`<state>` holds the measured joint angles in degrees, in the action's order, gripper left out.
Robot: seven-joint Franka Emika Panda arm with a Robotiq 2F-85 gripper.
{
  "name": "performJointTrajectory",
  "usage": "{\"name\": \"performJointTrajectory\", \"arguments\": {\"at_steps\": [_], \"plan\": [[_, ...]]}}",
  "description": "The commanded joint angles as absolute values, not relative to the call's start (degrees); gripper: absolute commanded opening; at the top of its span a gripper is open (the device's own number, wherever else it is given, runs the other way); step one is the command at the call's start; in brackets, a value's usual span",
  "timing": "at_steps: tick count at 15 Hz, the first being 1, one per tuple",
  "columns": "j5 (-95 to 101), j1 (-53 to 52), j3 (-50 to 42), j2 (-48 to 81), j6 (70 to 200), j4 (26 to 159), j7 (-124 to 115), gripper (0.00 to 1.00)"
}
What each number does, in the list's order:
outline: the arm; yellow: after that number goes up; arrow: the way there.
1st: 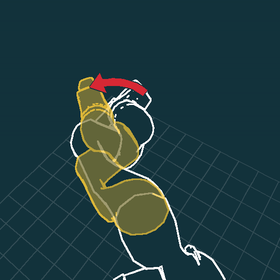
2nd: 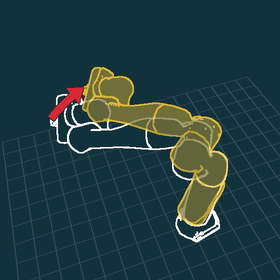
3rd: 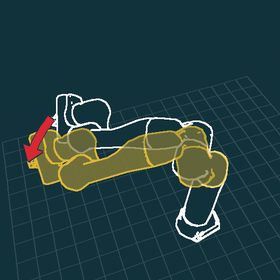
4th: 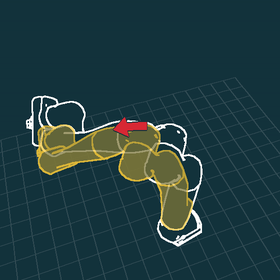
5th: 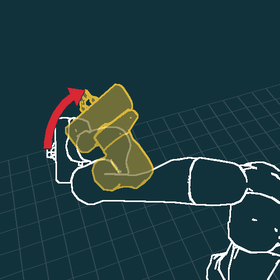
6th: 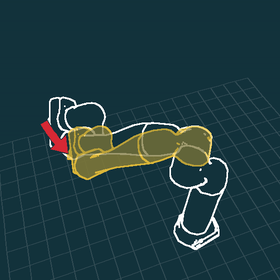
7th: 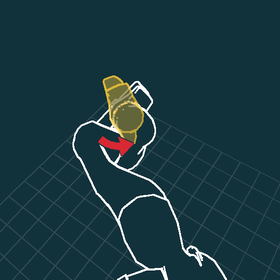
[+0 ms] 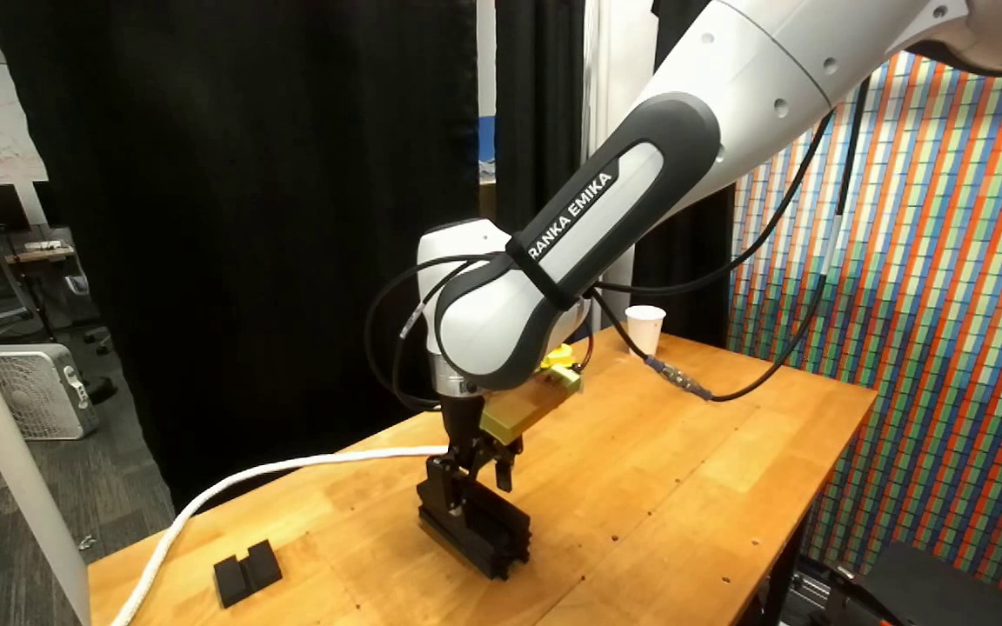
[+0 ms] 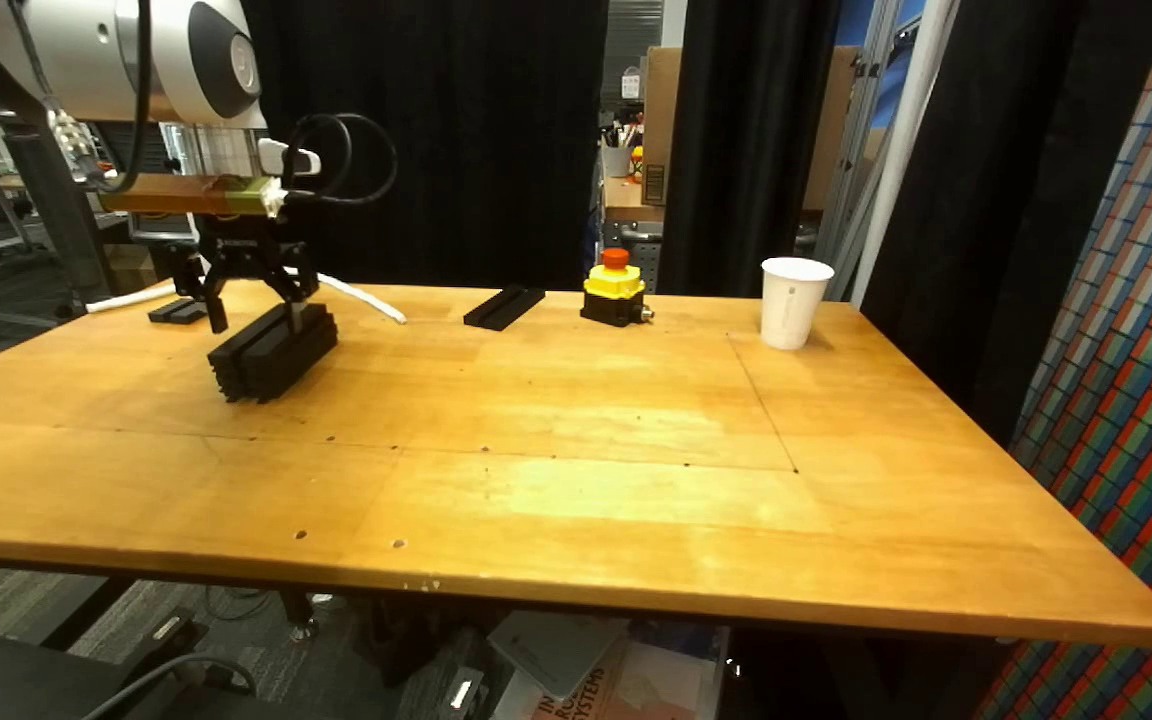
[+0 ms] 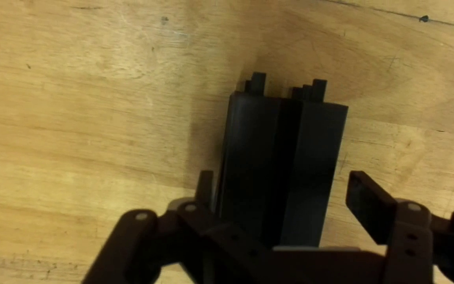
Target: Arrange the black objects on the table
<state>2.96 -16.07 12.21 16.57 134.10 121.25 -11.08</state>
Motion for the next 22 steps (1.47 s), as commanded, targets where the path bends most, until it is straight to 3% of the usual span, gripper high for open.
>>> {"name": "performJointTrajectory", "arguments": {"at_steps": [1,7,15,22], "plan": [[0.9,-15.4,12.4,16.4,133.3,120.8,-9.5,1.0],[1.6,-15.7,12.0,11.0,130.6,123.0,-11.6,1.0],[0.4,-12.2,10.9,-11.2,106.1,130.7,-4.0,1.0],[-0.7,-6.7,1.5,-31.0,94.2,139.0,7.1,1.0]]}}
